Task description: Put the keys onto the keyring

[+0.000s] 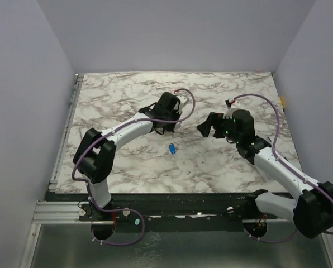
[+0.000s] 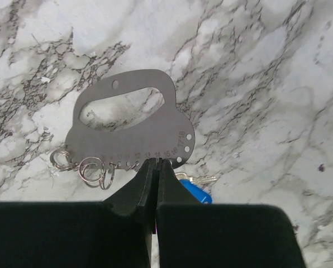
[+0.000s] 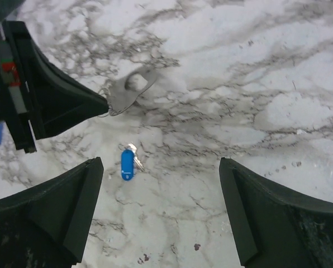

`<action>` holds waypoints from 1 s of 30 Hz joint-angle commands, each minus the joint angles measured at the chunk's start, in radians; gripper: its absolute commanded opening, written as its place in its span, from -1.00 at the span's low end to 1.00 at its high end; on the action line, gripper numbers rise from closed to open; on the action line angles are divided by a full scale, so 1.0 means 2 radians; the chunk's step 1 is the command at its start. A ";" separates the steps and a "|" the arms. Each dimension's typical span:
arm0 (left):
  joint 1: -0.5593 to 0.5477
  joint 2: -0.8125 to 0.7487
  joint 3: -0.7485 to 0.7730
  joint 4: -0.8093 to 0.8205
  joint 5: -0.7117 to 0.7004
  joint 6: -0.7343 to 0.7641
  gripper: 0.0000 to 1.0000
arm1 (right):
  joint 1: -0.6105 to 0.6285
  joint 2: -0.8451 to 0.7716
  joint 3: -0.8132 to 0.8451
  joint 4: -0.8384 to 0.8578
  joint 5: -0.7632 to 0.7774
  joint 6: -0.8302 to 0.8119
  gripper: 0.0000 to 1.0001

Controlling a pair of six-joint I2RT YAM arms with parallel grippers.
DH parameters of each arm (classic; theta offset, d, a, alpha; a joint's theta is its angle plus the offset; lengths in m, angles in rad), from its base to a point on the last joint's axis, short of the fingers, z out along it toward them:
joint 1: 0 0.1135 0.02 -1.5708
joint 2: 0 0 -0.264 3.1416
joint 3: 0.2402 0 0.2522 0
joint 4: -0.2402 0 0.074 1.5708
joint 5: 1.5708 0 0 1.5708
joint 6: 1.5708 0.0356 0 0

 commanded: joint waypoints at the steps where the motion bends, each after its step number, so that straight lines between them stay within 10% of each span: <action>1: 0.014 -0.048 0.007 0.035 0.030 -0.155 -1.00 | 0.000 -0.049 -0.031 0.087 -0.052 -0.031 0.89; 11: 0.039 -0.137 -0.055 0.140 0.093 -0.416 -1.00 | 0.008 -0.124 -0.176 0.392 -0.158 -0.124 0.69; 21: 0.088 -0.214 -0.203 0.339 0.204 -0.714 -1.00 | 0.123 -0.116 -0.149 0.360 -0.180 -0.372 0.59; 30: 0.098 -0.261 -0.230 0.370 0.258 -0.805 -1.00 | 0.129 -0.042 -0.123 0.430 -0.199 -0.478 0.30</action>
